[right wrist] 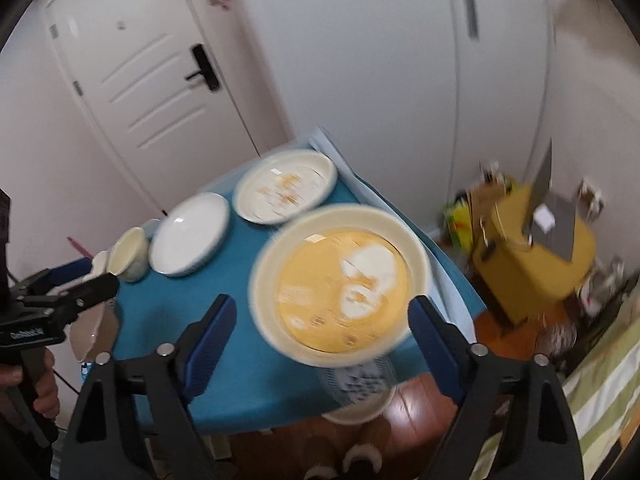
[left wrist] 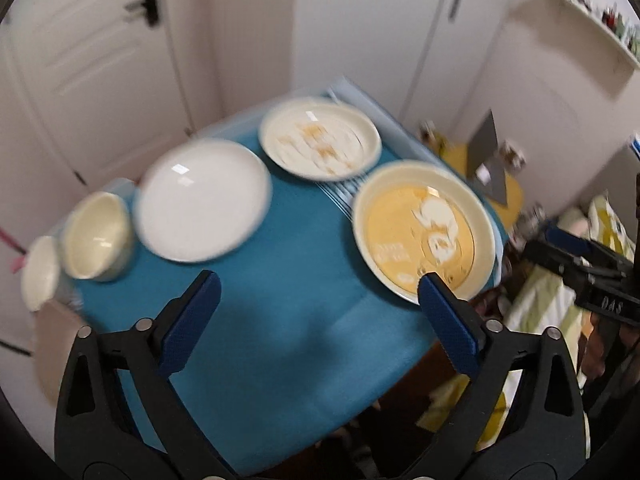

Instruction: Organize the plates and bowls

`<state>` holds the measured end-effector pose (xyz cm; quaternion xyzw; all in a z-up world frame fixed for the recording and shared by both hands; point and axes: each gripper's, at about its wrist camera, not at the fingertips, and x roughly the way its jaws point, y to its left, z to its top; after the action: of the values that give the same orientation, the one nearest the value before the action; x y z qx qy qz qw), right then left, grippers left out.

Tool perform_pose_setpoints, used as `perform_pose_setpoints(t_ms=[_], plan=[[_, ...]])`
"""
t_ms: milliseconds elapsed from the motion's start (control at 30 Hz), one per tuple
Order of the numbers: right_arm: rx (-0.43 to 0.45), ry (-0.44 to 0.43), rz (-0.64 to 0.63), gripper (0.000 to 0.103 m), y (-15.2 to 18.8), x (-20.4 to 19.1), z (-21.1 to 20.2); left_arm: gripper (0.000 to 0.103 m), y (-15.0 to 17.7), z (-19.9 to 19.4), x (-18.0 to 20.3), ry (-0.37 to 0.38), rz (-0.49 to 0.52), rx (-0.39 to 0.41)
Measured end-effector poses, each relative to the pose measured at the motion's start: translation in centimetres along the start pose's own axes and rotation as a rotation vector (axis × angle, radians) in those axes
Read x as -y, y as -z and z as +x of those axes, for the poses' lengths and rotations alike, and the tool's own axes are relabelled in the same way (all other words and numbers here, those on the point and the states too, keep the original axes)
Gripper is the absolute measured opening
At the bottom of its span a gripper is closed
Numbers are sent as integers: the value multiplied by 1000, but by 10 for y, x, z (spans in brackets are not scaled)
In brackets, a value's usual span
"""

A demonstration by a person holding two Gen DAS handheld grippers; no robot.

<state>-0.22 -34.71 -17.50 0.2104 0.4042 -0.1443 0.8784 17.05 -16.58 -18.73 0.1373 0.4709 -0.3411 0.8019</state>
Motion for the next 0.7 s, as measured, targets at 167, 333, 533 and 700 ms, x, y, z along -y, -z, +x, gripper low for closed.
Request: perform_pose_setpoints(t_ms=[167,333,533,700], plan=[[-94,-18,53,63,0,55,42,85,-6,65,14,55,-23,-124],[-153,-103,65,50,-7,89,76,73,-12,108,19,77,-50,-207],[-206,-156,63,36,-22,106,106,53,-15,137,18,69,-80,-260],[-236,-186,48,26,-30,114,126,35,-18,159,19,67,-92,-285]])
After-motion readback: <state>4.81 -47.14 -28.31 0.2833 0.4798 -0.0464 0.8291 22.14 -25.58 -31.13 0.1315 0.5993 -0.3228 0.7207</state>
